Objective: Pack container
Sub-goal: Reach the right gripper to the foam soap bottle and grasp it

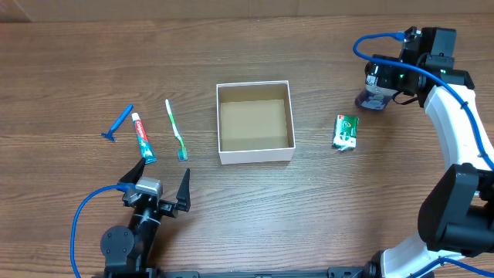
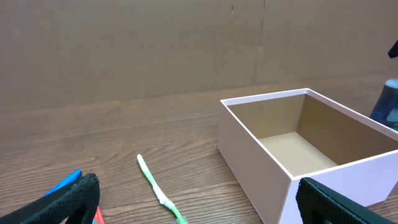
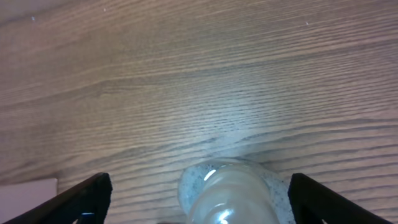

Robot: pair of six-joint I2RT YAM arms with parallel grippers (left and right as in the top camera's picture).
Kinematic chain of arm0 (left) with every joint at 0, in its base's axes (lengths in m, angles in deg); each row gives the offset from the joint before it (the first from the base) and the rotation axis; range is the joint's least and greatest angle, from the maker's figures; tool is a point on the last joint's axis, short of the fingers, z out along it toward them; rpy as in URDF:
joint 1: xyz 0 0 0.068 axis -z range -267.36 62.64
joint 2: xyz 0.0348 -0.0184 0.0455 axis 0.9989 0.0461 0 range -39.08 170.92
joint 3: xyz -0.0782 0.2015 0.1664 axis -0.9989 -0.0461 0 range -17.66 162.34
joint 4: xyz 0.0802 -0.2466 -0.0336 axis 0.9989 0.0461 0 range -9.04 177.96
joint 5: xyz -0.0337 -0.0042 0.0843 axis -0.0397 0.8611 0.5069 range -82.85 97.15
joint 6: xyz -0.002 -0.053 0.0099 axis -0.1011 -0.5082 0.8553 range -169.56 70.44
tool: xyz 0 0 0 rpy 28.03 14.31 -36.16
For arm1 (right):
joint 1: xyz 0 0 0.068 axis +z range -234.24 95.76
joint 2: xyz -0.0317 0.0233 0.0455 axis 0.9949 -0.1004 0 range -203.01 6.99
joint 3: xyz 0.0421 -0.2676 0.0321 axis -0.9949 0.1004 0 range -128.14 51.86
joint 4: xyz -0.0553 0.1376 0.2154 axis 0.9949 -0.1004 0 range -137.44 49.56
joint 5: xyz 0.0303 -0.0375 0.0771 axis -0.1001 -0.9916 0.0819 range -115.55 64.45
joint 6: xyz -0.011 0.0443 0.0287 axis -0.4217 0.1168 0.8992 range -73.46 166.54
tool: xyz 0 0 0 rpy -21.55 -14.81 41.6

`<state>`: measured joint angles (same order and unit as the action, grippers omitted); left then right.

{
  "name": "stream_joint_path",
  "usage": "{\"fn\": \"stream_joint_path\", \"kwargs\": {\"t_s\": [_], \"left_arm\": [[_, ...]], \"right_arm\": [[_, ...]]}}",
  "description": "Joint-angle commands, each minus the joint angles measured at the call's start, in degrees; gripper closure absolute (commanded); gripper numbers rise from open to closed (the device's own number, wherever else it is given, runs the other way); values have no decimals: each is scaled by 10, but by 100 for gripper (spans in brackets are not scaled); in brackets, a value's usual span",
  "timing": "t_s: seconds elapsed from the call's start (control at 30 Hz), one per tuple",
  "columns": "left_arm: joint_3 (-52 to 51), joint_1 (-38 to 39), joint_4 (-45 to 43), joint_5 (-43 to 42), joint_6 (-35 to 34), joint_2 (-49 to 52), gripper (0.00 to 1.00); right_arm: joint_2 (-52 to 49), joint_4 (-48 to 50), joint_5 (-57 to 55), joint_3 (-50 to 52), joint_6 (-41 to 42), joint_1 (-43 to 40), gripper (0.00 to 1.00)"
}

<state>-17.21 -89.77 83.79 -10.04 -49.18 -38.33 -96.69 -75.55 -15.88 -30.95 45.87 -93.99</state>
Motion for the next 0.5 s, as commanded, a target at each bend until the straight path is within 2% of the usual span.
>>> {"fn": "stream_joint_path", "kwargs": {"t_s": [0.0,0.13,0.2,0.23,0.27,0.37,0.4,0.47], "left_arm": [[-2,-5,0,-4,-4,-5,0],[-2,-5,0,-4,-4,-5,0],[-2,-5,0,-4,-4,-5,0],[-2,-5,0,-4,-4,-5,0],[-2,-5,0,-4,-4,-5,0],[-2,-5,0,-4,-4,-5,0],[-2,-5,0,-4,-4,-5,0],[-2,-5,0,-4,-4,-5,0]], "right_arm": [[0,5,-9,-3,-5,-6,16],[0,17,-21,19,-5,-6,21],[0,19,-26,19,-5,-6,27],[0,19,-35,19,-5,-6,33],[-1,19,-36,20,-5,-6,34],[-1,19,-36,20,-9,-6,51],[-1,19,-36,20,-9,-6,65],[-1,19,-36,20,-9,-6,79]]}}
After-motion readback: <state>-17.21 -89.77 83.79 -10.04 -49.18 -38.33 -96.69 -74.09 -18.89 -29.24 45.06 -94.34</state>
